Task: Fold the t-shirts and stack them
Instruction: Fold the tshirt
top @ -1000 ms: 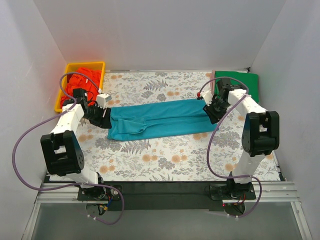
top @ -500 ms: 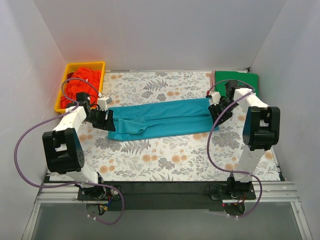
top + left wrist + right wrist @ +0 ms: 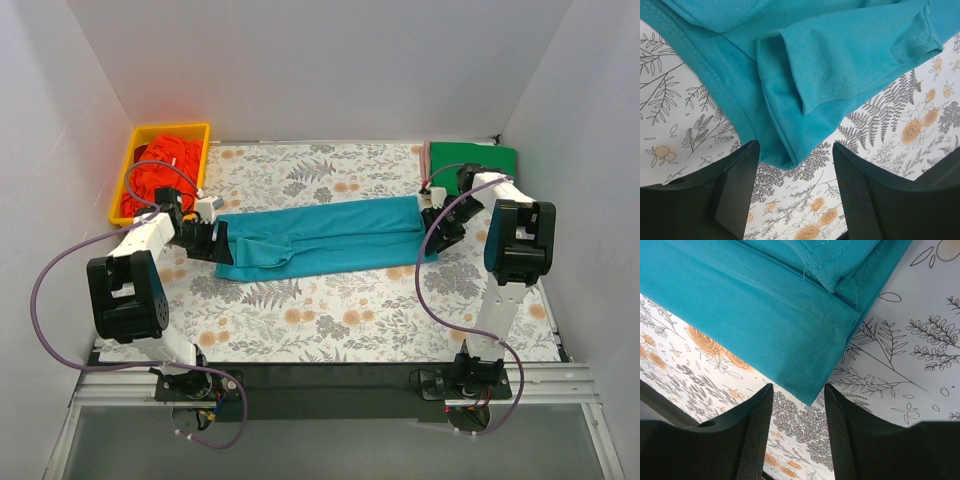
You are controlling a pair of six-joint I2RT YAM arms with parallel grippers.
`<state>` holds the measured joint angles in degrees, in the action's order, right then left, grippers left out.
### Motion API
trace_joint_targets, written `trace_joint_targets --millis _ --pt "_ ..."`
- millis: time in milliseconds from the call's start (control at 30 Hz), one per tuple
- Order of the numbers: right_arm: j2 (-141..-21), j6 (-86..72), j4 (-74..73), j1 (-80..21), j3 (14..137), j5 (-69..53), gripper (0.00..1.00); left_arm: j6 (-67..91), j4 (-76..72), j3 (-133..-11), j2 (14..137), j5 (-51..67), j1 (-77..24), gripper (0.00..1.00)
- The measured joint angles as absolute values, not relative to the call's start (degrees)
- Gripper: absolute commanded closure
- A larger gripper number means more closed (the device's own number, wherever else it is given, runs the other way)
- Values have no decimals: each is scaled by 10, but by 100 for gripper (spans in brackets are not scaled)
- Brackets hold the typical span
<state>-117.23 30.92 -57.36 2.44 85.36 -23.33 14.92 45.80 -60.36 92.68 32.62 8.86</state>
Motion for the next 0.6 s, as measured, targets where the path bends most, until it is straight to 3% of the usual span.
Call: trace_joint_targets --millis 300,467,600 --pt "-1172 302 -586 26 865 -249 72 157 454 -604 944 341 89 50" --pt "-1174 302 -586 26 865 -251 71 158 454 -604 944 350 89 52" --pt "-1177 301 -586 27 865 -247 61 159 454 -604 944 351 89 51"
